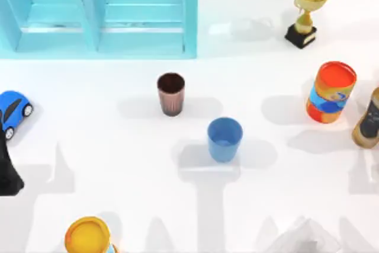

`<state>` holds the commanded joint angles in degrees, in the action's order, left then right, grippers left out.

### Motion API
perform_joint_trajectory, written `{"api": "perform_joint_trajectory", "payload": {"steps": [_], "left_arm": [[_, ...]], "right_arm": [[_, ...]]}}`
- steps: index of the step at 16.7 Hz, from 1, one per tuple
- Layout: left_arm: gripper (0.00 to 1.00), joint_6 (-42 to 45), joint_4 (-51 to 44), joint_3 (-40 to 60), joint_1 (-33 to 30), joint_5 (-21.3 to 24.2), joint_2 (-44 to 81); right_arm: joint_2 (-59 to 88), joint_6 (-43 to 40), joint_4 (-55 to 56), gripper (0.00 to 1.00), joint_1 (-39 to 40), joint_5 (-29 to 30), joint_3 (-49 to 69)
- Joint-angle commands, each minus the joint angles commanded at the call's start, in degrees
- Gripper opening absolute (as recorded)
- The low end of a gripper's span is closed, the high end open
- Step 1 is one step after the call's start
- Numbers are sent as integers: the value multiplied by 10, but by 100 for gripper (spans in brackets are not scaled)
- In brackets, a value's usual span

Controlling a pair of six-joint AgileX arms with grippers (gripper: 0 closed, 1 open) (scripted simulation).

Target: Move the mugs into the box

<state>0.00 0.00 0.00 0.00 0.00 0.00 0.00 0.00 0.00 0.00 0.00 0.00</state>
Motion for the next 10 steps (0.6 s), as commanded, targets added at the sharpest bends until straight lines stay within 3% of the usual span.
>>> {"api": "perform_joint_trajectory", "payload": {"steps": [5, 10], "left_arm": [[100, 0, 0, 0, 0, 0, 0], [100, 0, 0, 0, 0, 0, 0]], "right_arm": [[26, 6, -16, 100, 7, 0, 25], [167, 41, -108, 100, 50, 4, 153]]}}
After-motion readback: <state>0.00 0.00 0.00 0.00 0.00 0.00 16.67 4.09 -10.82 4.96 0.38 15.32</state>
